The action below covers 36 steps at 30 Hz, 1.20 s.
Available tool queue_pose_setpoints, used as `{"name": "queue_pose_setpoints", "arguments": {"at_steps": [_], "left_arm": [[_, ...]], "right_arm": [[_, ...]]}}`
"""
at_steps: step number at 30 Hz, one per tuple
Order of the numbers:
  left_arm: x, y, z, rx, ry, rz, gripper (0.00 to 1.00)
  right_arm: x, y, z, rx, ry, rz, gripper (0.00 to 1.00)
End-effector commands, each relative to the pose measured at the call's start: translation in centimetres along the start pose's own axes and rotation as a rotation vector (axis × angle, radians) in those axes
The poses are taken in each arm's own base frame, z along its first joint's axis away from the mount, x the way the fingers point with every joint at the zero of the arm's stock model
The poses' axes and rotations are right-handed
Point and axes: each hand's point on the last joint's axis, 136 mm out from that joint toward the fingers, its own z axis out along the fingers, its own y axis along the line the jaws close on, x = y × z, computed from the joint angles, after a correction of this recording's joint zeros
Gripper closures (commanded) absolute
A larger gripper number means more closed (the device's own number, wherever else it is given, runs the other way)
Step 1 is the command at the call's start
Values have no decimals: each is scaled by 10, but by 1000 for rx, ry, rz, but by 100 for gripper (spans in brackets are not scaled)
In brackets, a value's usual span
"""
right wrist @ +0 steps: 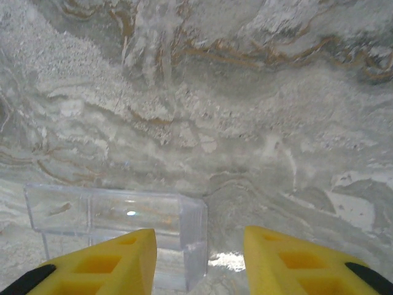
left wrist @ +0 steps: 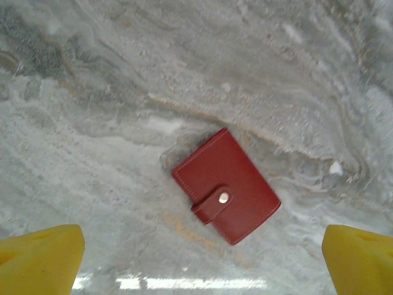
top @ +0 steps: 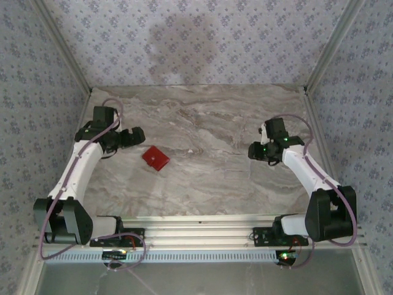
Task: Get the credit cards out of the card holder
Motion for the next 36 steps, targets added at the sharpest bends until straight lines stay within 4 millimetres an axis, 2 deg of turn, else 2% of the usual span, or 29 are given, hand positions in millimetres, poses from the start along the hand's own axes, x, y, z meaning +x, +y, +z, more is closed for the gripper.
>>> {"name": "queue_pose_setpoints", "arguments": {"at_steps": [1, 10, 12, 17, 23, 29, 36], "left_arm": [[30, 19, 6, -93, 129, 50, 1], [33, 19, 3, -87, 115, 59, 1], [34, 20, 2, -86, 112, 59, 0], [35, 21, 2, -90, 111, 62, 1], [36, 21, 3, -90, 113, 59, 1], [38, 20, 5, -83, 119, 63, 1], [40, 21, 7, -83, 133, 65, 0]], "right_arm": [[12, 5, 5, -16, 59, 10, 63], [11, 11, 30, -10, 108, 9, 71], [5, 13, 35, -13, 92, 4, 73], [7, 9, 41, 6, 106, -1, 79], [8, 6, 40, 25, 102, 0, 87], [0, 5, 29, 92, 79, -7, 91], [-22, 32, 25, 162, 53, -55, 95]]}}
